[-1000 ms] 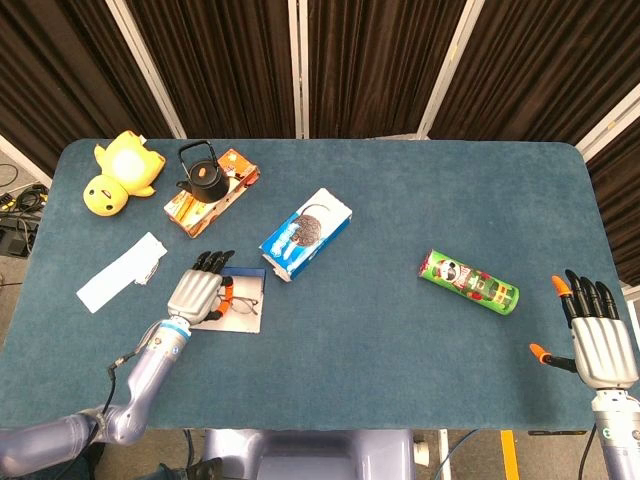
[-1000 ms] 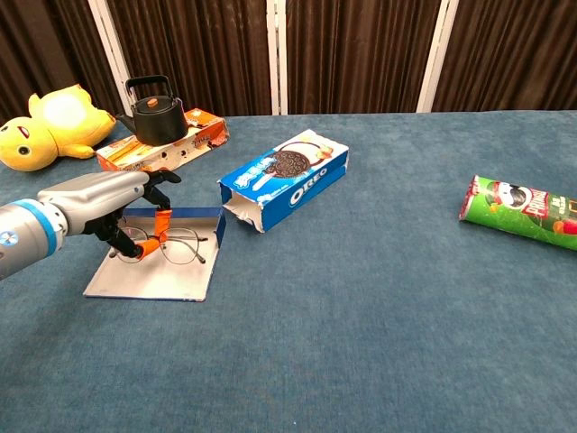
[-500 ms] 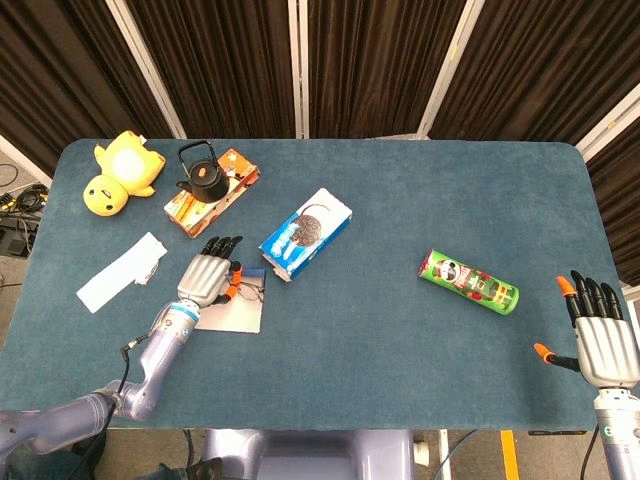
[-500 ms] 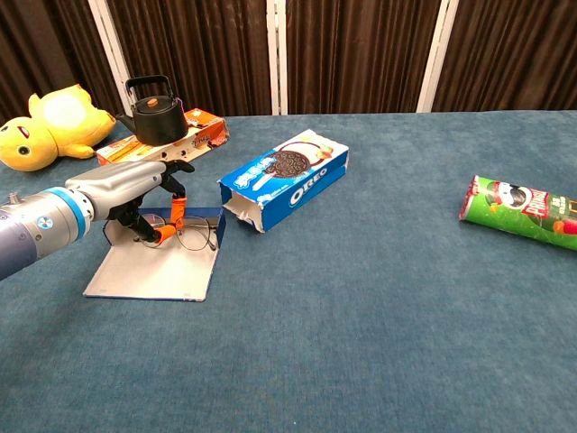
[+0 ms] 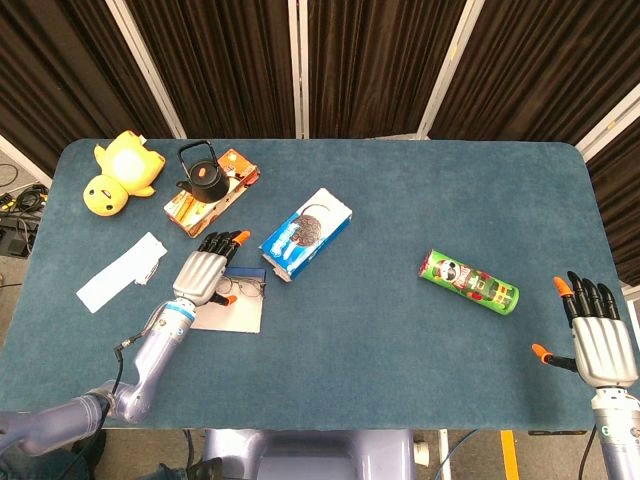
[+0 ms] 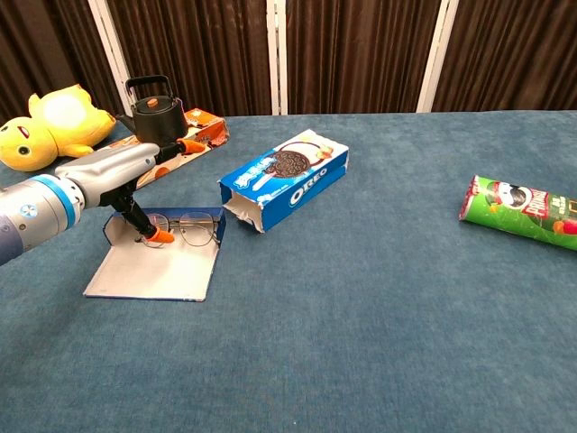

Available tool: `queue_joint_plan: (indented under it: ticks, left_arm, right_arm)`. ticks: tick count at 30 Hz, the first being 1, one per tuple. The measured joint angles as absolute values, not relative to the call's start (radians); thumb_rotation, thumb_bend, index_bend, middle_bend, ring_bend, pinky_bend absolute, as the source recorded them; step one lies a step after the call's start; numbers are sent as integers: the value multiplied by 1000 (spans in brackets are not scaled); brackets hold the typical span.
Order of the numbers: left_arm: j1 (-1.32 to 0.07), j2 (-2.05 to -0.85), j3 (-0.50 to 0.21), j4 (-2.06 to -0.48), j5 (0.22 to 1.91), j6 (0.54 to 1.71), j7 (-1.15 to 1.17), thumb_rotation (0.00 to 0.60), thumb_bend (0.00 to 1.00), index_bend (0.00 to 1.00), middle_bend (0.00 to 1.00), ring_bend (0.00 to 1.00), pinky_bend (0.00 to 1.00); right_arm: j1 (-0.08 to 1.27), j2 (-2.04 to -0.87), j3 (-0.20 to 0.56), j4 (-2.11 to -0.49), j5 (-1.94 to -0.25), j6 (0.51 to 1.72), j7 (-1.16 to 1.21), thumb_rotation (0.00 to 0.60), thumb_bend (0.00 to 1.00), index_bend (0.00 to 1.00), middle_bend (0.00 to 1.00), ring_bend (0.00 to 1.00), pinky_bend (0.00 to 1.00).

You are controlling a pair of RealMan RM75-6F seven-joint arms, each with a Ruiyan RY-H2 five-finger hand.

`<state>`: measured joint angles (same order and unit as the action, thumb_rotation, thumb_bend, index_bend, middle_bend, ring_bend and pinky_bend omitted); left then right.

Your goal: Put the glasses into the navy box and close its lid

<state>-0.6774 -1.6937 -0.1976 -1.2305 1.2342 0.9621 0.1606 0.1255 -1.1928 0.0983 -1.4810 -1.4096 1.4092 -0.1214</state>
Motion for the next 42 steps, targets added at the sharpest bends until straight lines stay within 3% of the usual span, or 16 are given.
queue_joint_plan:
  ticks: [8, 23, 42]
  left_arm:
    - [-687, -1705, -190, -1259, 1285, 1002, 146, 600, 65, 0, 0, 0, 0]
    - [-807, -1840, -287, -1100, 1212, 939, 152, 600, 65, 0, 0, 0, 0]
    - [-757, -1778, -254, -1098, 1173, 950, 140, 600, 68, 0, 0, 0, 0]
  right_arm:
    - [128, -1194, 96, -1479, -1410, 1403, -118, 600, 0, 0, 0, 0, 0]
    - [130, -1195, 101, -1464, -1392, 1391, -105, 600, 0, 0, 0, 0, 0]
    - [133, -1197, 97, -1463, -1394, 1386, -105, 600, 0, 0, 0, 0, 0]
